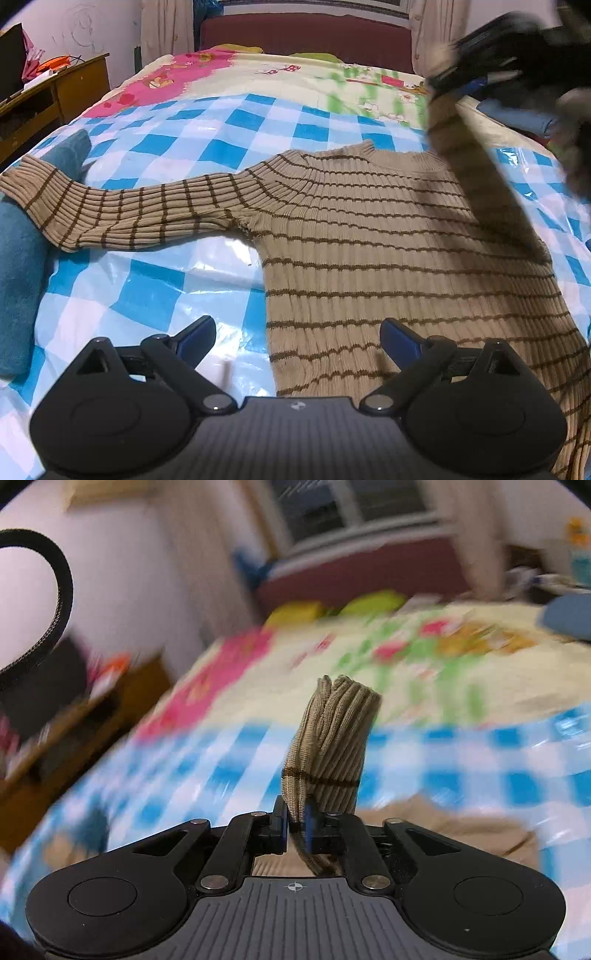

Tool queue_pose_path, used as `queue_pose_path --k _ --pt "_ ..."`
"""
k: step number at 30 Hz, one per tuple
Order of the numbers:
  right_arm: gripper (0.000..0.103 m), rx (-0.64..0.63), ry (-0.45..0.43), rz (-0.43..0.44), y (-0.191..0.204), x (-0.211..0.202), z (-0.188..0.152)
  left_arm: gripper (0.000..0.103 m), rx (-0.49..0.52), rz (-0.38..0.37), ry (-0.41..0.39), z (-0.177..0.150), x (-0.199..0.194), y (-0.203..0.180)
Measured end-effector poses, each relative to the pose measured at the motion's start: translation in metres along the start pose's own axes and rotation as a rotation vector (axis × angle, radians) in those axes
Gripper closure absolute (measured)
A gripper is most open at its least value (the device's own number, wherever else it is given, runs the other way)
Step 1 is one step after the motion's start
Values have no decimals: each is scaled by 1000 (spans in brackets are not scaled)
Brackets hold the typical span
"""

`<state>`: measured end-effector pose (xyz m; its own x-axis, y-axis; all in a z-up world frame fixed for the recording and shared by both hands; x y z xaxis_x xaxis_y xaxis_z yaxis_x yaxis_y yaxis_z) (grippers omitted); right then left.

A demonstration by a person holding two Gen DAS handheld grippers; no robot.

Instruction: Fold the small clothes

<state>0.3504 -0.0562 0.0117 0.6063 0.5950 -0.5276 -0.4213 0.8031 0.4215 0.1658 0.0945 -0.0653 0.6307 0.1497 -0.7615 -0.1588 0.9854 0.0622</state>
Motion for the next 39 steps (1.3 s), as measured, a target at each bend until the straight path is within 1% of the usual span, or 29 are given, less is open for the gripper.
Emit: queue_pose_path --k 2,3,4,5,7,9,10,13,16,17,18,20,21,23,24,26,27,28,29,30,32,35,37,39 --pt "89 -3 149 52 16 39 -42 3 7 16 3 -2 -2 2" --pt "88 -2 205 67 21 51 -62 3 12 23 3 -3 -3 3" --pt "88 -1 238 73 24 58 -78 3 18 29 2 -4 -4 4" --pt "88 7 249 82 25 59 -88 3 24 35 -1 -5 -5 6" --pt "88 42 227 109 20 47 -95 3 41 48 -8 -4 -4 7" --pt "87 75 179 117 5 24 -91 3 47 54 -16 2 0 6" --pt "87 84 149 97 -7 10 -85 3 49 53 -24 7 2 4" --pt "85 101 87 -12 -49 -27 -74 3 67 52 -75 28 7 -8" --pt "85 117 88 -92 -82 -46 -75 3 88 53 -130 55 13 -20" --pt "85 111 97 -100 -89 -46 -75 3 86 54 -151 66 15 -24" --pt "85 92 118 -107 -94 -45 -75 3 90 52 -172 76 19 -29" --pt "85 36 159 -138 -99 -40 -75 3 106 54 -185 95 27 -40" --pt "84 17 166 -153 -102 -40 -74 3 107 52 -194 102 30 -43" --pt "84 9 190 -147 -103 -38 -78 3 104 51 -211 112 38 -51" --pt "84 10 205 -125 -99 -36 -79 3 110 49 -208 114 44 -55" --pt "84 -30 232 -79 -86 -35 -89 3 140 58 -174 110 60 -60" --pt "81 -53 242 -60 -80 -36 -93 3 161 64 -148 104 69 -61" --pt "76 -77 262 -35 -72 -34 -100 3 184 76 -112 96 79 -60" --pt "63 -97 294 -17 -66 -30 -107 3 209 90 -68 87 88 -57" --pt "60 -120 333 -6 -61 -25 -115 2 229 96 -30 77 94 -53" --pt "60 -170 372 2 -51 -22 -125 2 243 72 5 56 90 -42" --pt "60 -177 409 41 -39 -27 -125 3 277 65 39 31 74 -31" --pt "60 -199 391 49 -31 -31 -117 3 259 48 66 18 66 -23" --pt "60 -206 352 55 -23 -33 -104 3 213 30 80 11 57 -13"
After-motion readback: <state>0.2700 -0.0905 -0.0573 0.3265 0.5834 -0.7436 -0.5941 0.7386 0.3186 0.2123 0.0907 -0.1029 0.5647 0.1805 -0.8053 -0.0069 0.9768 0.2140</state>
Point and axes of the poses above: each gripper's, at about its wrist camera, not at the fingertips, and x roughly the way its jaws point, y to its left, z to its top, the point moved 8 cm from there along x, roughly the way its jaws point, and after that the axes turned 9 degrees about z, right-handed, at the moved point
